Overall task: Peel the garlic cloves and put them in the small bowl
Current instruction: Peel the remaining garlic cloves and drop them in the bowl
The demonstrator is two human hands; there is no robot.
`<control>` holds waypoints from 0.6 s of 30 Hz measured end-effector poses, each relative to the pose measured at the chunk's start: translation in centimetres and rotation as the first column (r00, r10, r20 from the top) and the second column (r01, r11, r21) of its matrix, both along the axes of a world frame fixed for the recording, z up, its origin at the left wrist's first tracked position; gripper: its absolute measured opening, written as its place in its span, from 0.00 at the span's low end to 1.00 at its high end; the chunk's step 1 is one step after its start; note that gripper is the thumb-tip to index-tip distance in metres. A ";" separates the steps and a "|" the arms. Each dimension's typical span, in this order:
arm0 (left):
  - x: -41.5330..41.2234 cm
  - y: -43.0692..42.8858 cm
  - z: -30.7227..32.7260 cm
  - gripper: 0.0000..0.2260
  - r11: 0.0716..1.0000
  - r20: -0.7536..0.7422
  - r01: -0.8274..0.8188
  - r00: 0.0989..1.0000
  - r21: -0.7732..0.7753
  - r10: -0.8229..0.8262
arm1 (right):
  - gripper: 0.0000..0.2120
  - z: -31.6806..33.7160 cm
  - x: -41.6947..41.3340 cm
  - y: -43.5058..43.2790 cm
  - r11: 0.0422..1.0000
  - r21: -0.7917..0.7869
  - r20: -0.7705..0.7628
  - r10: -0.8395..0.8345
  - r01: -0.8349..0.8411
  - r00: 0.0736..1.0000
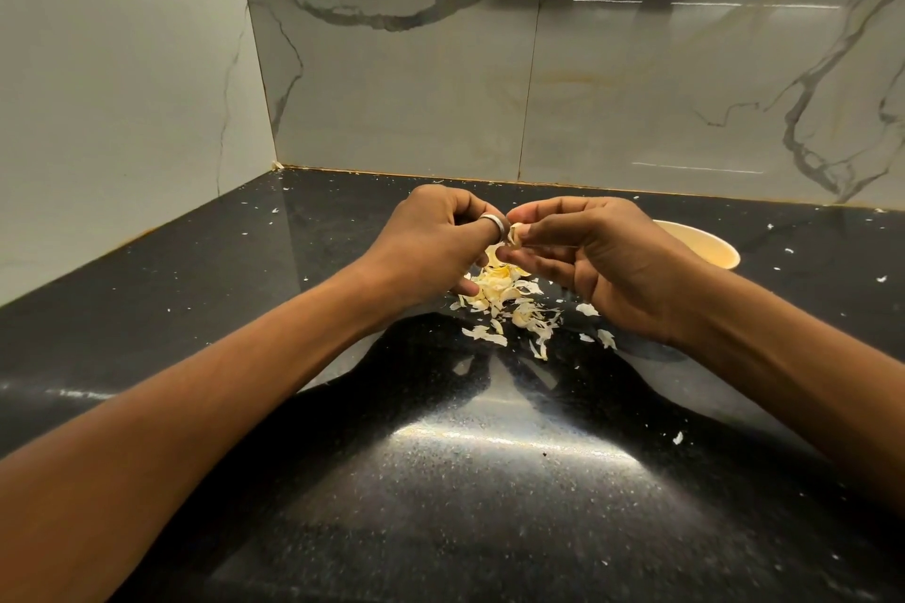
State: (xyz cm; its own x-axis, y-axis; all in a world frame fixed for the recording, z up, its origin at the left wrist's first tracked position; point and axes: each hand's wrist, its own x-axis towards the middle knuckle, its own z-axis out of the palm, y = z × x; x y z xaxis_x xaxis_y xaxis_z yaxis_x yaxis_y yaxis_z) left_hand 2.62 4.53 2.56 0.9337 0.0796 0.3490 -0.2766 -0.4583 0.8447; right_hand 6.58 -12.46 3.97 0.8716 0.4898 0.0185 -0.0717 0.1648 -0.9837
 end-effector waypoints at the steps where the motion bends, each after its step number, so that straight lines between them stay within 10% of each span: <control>1: 0.0 0.0 0.0 0.06 1.000 0.001 0.000 1.000 -0.007 0.000 | 0.11 0.0 0.0 0.0 1.000 -0.009 0.002 -0.006 0.006 1.000; 18: 0.4 0.2 0.1 0.10 0.995 0.015 -0.090 0.996 -0.052 0.091 | 0.08 0.0 0.3 -0.2 0.992 -0.112 0.059 -0.044 0.050 0.997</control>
State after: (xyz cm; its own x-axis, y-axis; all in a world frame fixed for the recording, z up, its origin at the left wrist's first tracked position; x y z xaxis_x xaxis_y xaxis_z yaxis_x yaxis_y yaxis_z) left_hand 2.98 4.77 2.66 0.9160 0.1813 0.3580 -0.2507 -0.4381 0.8633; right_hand 6.90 -12.71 3.94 0.8930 0.4498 0.0147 -0.0107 0.0537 -0.9985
